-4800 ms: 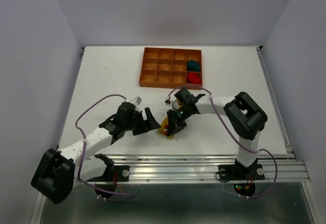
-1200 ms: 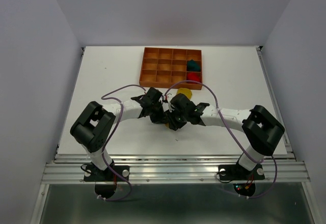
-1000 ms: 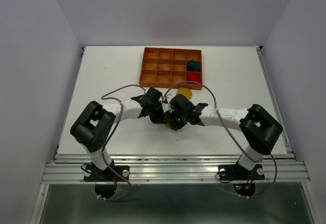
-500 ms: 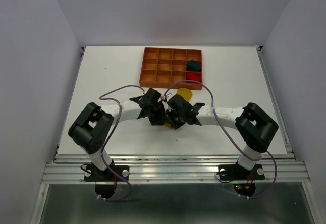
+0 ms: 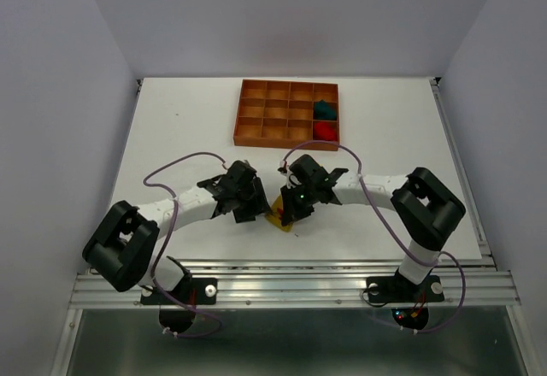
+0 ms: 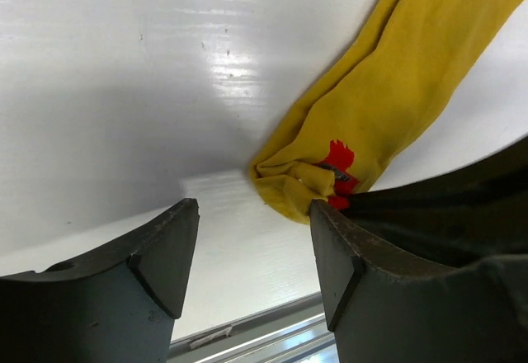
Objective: Roll the socks
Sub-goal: Roll the sock at the center of the board.
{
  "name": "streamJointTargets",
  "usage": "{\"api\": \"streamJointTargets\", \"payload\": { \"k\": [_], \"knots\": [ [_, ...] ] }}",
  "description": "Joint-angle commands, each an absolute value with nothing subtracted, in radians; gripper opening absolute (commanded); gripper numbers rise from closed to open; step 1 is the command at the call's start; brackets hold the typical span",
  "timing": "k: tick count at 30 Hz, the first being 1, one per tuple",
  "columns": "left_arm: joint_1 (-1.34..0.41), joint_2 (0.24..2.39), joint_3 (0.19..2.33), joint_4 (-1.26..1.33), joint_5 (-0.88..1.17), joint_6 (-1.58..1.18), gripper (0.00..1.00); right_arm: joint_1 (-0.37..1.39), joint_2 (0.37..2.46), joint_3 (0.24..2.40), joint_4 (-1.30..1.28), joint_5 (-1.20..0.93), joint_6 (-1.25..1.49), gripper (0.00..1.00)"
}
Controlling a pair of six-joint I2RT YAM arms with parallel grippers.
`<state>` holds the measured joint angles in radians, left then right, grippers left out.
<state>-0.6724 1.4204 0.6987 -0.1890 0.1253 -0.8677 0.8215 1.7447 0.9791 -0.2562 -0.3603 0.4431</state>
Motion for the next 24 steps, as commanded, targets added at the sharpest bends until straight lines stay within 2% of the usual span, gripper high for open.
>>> {"api": "streamJointTargets", "payload": {
  "k": [1, 9, 24],
  "knots": [
    [-0.675, 1.333, 0.652, -0.152, 0.103, -0.87, 0.67, 0.772, 1.772, 0.96, -0.322, -0.569, 0.512, 0.01],
    [-0.676, 1.259, 0.575, -0.063, 0.143, -0.858, 0.67, 0.715, 1.828, 0.963, -0.318, -0.646, 0.572, 0.01],
    [-0.704, 1.324, 0.549, 0.043, 0.199, -0.83, 0.64, 0.663, 1.882, 0.966, -0.314, -0.675, 0.62, 0.01]
  ]
}}
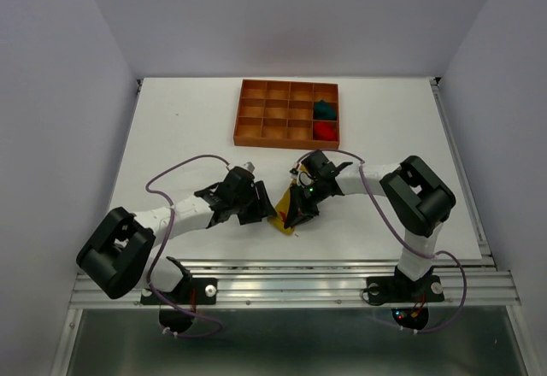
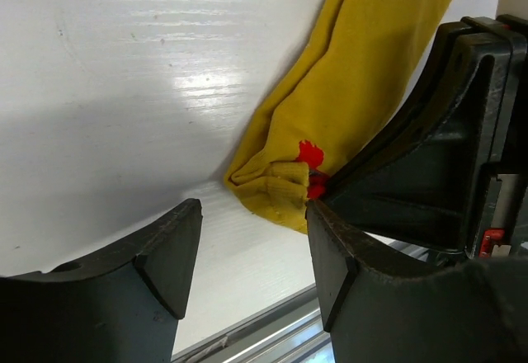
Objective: Roll the socks
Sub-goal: Roll the sock at the center of the board.
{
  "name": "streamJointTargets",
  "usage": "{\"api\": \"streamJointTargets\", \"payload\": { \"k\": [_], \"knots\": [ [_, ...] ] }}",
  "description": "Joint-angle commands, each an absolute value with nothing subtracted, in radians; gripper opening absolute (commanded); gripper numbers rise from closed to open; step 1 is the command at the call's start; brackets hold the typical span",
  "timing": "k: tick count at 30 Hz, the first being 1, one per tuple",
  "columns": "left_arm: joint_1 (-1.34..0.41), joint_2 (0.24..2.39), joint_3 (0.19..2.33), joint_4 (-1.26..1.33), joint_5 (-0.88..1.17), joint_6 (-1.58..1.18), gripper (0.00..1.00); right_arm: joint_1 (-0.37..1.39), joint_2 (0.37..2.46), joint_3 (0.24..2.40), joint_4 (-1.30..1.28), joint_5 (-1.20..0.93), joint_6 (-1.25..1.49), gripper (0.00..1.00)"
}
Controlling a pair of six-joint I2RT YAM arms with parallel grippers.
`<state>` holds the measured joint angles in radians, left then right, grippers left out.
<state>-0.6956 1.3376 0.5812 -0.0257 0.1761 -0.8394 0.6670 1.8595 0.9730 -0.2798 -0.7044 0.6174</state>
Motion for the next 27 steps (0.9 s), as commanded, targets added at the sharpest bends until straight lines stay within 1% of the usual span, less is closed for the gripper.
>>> {"api": "streamJointTargets", "payload": {
  "k": [1, 5, 7, 19, 21, 22, 27],
  "knots": [
    [-0.706, 1.325, 0.546, 0.051, 0.205, -0.831, 0.63, 0.654, 1.884, 0.963, -0.314, -0.67, 0.621, 0.01],
    [-0.709, 1.344, 0.528, 0.098, 0.23, -0.836, 0.61, 0.653, 1.894, 0.963, -0.314, -0.676, 0.621, 0.01],
    [-0.71, 1.359, 0.537, 0.098, 0.235, -0.833, 0.59, 0.653, 1.898, 0.965, -0.313, -0.676, 0.621, 0.01],
    [-0.729, 1.379, 0.517, 0.155, 0.242, -0.865, 0.57, 0.643, 1.924, 0.979, -0.314, -0.683, 0.629, 0.01],
    [-0.73, 1.39, 0.512, 0.167, 0.244, -0.871, 0.54, 0.643, 1.93, 0.986, -0.314, -0.683, 0.632, 0.01],
    [-0.73, 1.394, 0.512, 0.173, 0.244, -0.87, 0.49, 0.643, 1.931, 0.989, -0.314, -0.684, 0.63, 0.01],
    [-0.735, 1.422, 0.512, 0.204, 0.247, -0.876, 0.4, 0.634, 1.94, 0.994, -0.314, -0.687, 0.634, 0.01]
  ]
}}
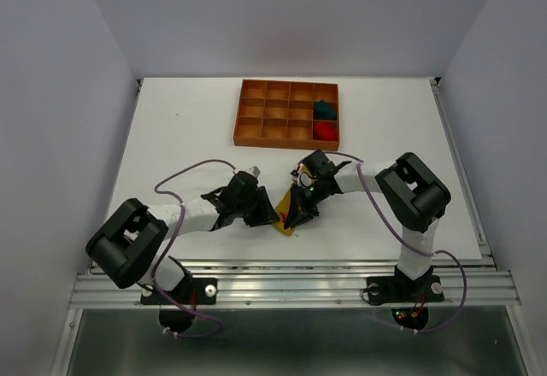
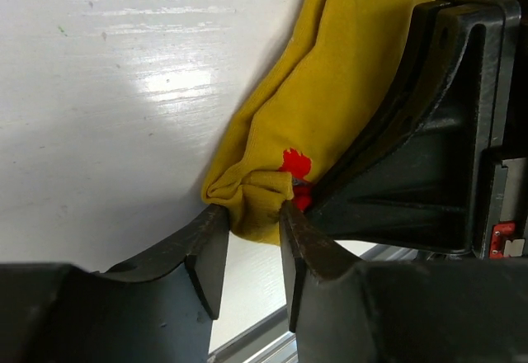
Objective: Roll the socks
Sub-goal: Roll the sock at the center of the board.
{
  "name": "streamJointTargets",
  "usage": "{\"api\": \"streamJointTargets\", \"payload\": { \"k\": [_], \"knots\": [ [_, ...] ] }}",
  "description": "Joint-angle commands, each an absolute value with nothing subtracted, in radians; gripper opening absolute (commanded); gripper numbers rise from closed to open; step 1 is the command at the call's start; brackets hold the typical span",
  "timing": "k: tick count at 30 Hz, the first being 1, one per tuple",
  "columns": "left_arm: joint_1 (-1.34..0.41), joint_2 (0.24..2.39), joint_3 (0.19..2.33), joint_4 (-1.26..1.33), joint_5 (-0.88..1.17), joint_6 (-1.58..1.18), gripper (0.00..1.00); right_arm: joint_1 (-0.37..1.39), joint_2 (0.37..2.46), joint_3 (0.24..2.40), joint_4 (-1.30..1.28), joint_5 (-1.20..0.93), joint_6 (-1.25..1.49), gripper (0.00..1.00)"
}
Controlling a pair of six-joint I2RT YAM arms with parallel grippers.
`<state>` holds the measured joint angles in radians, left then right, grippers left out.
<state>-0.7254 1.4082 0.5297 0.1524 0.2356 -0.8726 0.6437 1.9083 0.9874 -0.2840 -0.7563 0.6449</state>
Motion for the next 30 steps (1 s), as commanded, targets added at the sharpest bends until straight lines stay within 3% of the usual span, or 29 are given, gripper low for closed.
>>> {"api": "streamJointTargets", "payload": {
  "k": [1, 3, 4, 6, 10, 12, 13, 15, 16, 20, 30],
  "knots": [
    [-0.736, 1.424, 0.512, 0.207, 0.248, -0.877, 0.39, 0.634, 1.94, 0.994, -0.316, -0.687, 0.634, 0.01],
    [-0.736, 1.43, 0.512, 0.209, 0.245, -0.882, 0.25, 0.634, 1.94, 0.994, -0.314, -0.687, 0.63, 0.01],
    [-0.736, 1.434, 0.515, 0.207, 0.247, -0.885, 0.13, 0.634, 1.942, 0.994, -0.316, -0.687, 0.627, 0.01],
    [-0.738, 1.434, 0.522, 0.199, 0.242, -0.893, 0.01, 0.634, 1.944, 0.994, -0.318, -0.689, 0.621, 0.01],
    [-0.744, 1.428, 0.558, 0.132, 0.209, -0.9, 0.0, 0.634, 1.937, 0.999, -0.328, -0.692, 0.575, 0.07],
    [-0.749, 1.433, 0.596, 0.059, 0.17, -0.902, 0.0, 0.634, 1.907, 1.015, -0.348, -0.646, 0.516, 0.14],
    [-0.75, 1.439, 0.612, 0.023, 0.157, -0.905, 0.0, 0.634, 1.893, 1.031, -0.354, -0.631, 0.5, 0.24],
    [-0.75, 1.466, 0.664, -0.084, 0.117, -0.908, 0.0, 0.634, 1.836, 1.04, -0.353, -0.583, 0.473, 0.31],
    [-0.75, 1.476, 0.681, -0.113, 0.111, -0.902, 0.0, 0.644, 1.815, 1.045, -0.35, -0.569, 0.438, 0.4],
    [-0.75, 1.519, 0.738, -0.207, 0.112, -0.9, 0.0, 0.675, 1.715, 1.051, -0.345, -0.459, 0.361, 0.5],
    [-0.75, 1.555, 0.857, -0.394, 0.132, -0.884, 0.0, 0.85, 1.416, 0.871, -0.157, -0.222, 0.181, 0.51]
  ]
}}
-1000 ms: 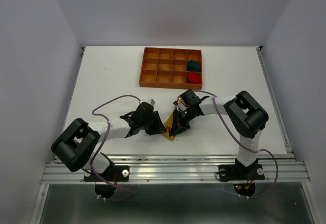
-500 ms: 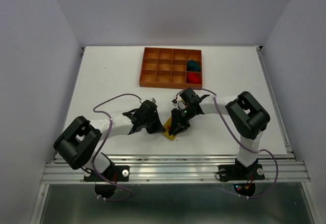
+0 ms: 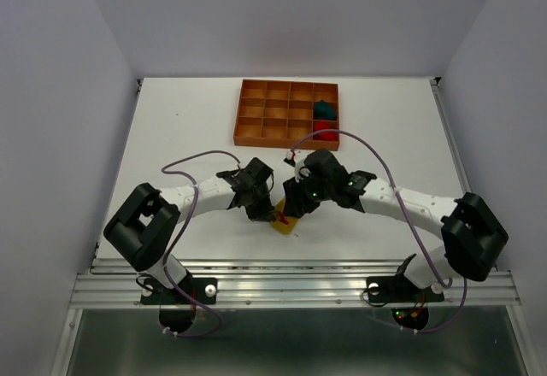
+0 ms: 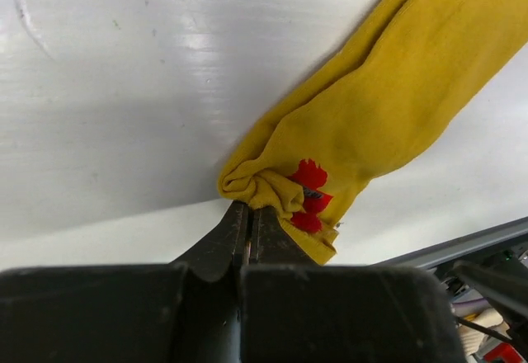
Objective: Roll the socks
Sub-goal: Roll the sock at the center of the board.
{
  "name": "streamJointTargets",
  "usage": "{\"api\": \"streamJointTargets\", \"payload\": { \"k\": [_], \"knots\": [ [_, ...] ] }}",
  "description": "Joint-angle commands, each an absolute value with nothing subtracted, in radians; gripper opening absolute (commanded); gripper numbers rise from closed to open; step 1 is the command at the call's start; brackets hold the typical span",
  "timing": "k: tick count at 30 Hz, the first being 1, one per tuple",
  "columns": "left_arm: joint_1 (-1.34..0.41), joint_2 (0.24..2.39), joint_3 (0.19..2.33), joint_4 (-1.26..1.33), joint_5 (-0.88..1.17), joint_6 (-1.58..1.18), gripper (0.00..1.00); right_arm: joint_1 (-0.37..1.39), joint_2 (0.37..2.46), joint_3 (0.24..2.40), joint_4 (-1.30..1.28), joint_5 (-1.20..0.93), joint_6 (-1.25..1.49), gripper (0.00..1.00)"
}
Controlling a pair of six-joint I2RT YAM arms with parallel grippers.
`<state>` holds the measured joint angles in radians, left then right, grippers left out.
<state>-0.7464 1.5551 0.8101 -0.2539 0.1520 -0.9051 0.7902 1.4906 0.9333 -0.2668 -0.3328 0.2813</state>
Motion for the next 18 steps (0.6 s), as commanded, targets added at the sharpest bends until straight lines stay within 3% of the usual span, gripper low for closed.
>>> {"api": "streamJointTargets", "payload": {
  "k": [1, 10, 18],
  "knots": [
    [-0.75, 1.558, 0.877, -0.406, 0.132, -0.882, 0.0, 0.894, 1.389, 0.845, -0.129, -0.186, 0.157, 0.51],
    [-0.75, 1.591, 0.931, -0.488, 0.15, -0.862, 0.0, 1.11, 1.342, 0.776, -0.04, -0.019, 0.025, 0.49],
    [-0.75, 1.637, 0.986, -0.555, 0.167, -0.841, 0.0, 1.238, 1.472, 0.847, -0.077, 0.219, -0.074, 0.46]
  ]
}}
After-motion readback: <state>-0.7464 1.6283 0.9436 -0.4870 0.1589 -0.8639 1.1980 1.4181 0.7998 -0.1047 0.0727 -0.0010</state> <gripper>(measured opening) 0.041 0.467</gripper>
